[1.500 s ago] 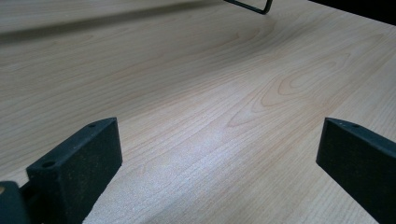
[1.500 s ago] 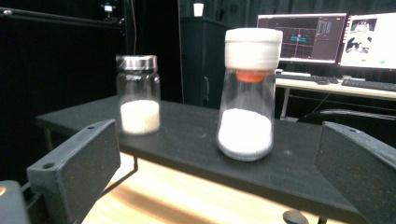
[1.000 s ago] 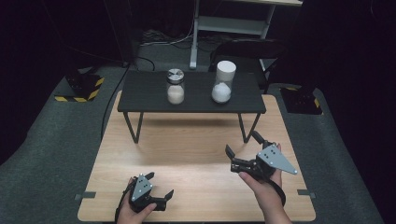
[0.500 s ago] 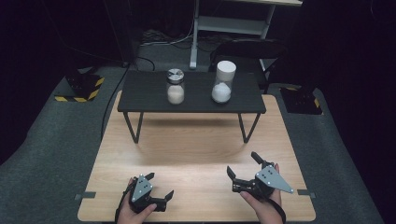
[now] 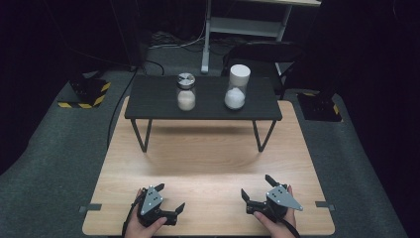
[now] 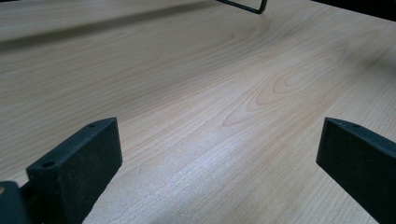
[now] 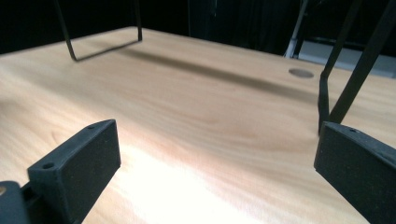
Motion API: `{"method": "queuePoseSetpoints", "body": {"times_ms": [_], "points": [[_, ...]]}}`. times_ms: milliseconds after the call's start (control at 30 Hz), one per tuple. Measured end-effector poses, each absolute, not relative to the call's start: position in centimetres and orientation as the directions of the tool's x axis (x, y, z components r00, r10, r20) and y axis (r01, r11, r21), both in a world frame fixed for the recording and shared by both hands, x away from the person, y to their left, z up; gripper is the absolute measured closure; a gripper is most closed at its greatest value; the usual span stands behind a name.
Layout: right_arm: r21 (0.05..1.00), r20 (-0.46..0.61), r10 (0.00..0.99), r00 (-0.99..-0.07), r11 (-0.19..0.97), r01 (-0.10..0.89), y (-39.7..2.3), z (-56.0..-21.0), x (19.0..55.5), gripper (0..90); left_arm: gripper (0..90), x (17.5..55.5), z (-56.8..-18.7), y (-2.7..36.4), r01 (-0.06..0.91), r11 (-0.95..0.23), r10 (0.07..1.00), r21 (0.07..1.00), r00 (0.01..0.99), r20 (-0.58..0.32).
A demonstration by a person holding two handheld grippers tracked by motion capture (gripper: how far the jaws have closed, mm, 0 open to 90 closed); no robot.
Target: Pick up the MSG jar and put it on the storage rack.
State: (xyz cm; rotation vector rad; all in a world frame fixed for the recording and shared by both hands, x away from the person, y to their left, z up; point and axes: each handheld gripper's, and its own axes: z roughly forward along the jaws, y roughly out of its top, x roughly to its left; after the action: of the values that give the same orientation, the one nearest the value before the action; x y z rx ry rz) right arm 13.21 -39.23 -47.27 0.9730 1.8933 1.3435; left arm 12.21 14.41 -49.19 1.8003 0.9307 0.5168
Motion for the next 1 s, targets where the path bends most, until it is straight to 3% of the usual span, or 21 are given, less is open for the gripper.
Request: {"method": "queuePoseSetpoints", "body": {"times_ms": [433, 1000], "points": [[0.918, -0.137, 0.822, -0.553, 0.316, 0.242, -39.35, -47.89, 12.76, 0.3, 0.3, 12.13, -49.03, 14.00, 0.346, -0.234, 0.784, 0.909, 0.620, -0.034], [0.912, -0.110, 0.821, -0.560, 0.308, 0.273, -39.79, -48.32, 13.34, 0.3, 0.3, 11.88, -48.88, 13.58, 0.332, -0.266, 0.778, 0.905, 0.629, -0.002]]}}
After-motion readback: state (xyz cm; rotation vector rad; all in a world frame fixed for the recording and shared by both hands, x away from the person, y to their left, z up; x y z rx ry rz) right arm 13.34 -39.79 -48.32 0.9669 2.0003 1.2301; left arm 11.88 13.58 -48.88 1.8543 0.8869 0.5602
